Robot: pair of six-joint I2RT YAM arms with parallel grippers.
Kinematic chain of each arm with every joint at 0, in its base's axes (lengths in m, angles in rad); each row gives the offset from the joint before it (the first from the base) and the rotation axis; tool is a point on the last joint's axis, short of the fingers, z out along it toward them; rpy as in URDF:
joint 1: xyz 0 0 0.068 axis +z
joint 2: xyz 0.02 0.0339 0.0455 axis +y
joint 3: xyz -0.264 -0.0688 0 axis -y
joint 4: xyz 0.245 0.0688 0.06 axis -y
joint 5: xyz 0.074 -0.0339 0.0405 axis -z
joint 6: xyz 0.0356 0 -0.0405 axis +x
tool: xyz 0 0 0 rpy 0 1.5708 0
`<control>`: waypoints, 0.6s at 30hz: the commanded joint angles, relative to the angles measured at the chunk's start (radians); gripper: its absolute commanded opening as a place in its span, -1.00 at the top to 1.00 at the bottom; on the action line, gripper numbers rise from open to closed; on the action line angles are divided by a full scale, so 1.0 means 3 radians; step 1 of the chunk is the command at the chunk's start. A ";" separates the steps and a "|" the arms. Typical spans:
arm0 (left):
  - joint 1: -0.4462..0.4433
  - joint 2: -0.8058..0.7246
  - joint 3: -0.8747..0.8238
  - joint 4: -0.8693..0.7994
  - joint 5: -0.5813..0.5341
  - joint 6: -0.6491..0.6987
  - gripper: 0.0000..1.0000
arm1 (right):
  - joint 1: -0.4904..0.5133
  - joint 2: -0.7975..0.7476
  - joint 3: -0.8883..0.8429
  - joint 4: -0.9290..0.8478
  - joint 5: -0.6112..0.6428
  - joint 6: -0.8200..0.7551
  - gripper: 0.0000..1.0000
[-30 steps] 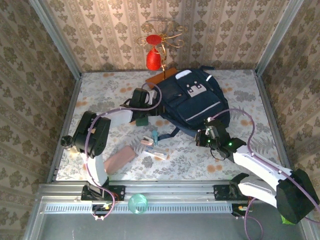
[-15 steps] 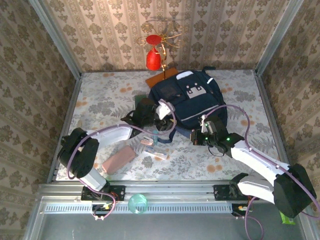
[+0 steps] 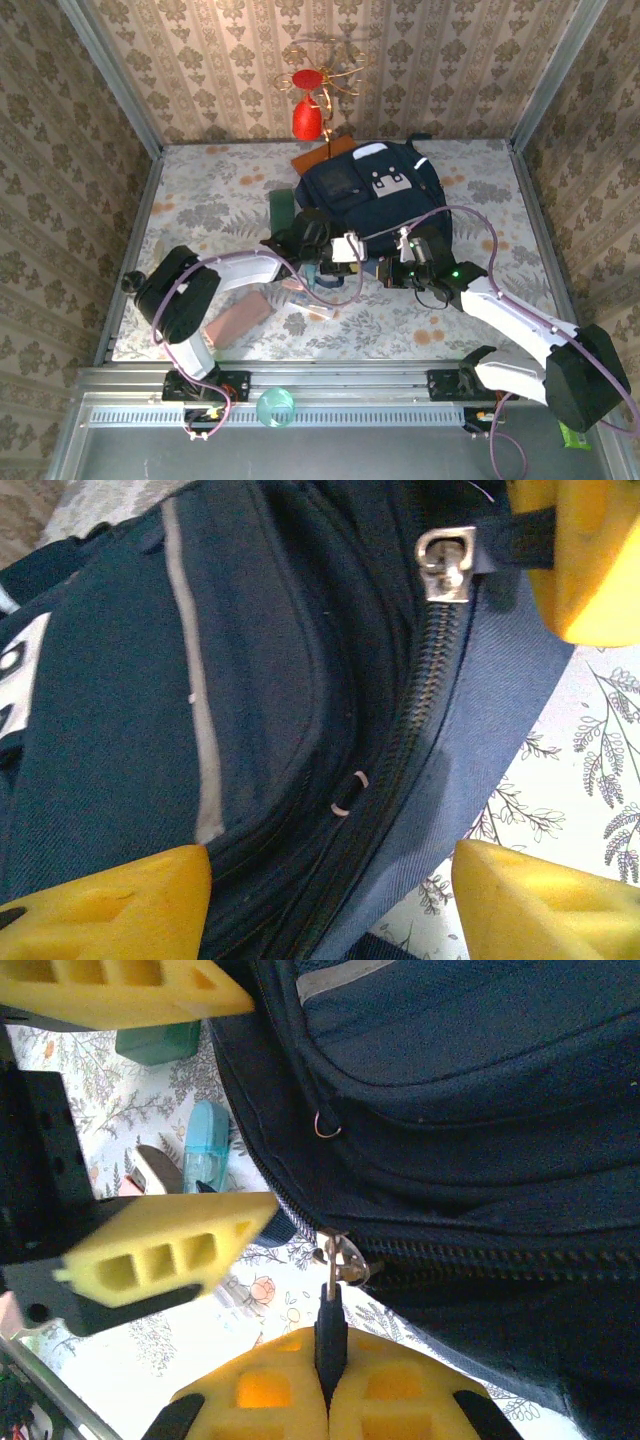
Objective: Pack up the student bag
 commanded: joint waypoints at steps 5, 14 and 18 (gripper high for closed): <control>-0.0118 0.0220 0.0276 -0.0088 -0.0059 0.0303 -0.04 | -0.0001 -0.0017 0.0174 0.0144 -0.0229 -0.0065 1.00; 0.0114 0.0022 0.0010 0.0034 -0.0035 0.0364 1.00 | -0.0292 -0.0118 0.0124 -0.0589 0.0176 0.0024 1.00; 0.0320 -0.0176 -0.0169 0.0072 0.0249 0.0375 1.00 | -0.0411 -0.0240 0.0144 -0.0983 0.0603 0.0079 1.00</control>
